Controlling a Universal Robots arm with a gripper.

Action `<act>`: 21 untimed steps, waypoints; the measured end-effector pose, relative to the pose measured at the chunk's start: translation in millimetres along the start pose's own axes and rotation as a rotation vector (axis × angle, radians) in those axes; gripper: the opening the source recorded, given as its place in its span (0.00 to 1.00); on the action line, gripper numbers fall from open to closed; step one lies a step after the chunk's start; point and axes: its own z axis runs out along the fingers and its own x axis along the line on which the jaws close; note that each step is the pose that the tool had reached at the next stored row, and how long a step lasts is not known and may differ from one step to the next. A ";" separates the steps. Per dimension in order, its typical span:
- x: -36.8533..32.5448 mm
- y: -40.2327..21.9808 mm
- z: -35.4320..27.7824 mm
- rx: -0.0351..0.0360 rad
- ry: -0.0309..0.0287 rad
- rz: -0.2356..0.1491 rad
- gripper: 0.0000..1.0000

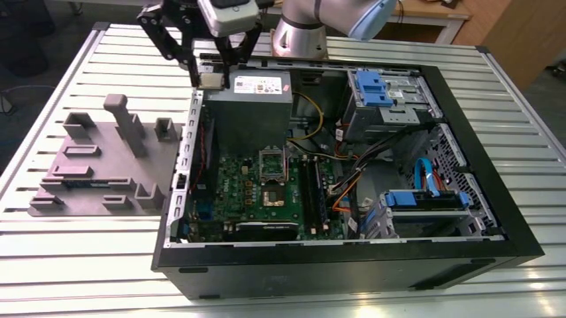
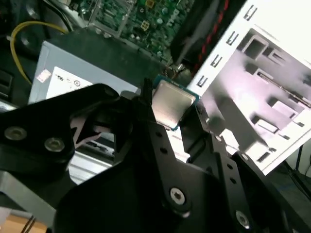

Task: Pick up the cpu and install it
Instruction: 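Pick up the cpu and move it towards the insertion slot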

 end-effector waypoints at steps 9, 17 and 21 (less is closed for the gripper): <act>-41.1 0.7 3.1 0.0000 -0.0001 0.000 0.47; -77.4 1.4 7.0 -0.0001 0.0000 0.000 0.47; -95.7 1.7 9.2 -0.0001 0.0001 0.000 0.47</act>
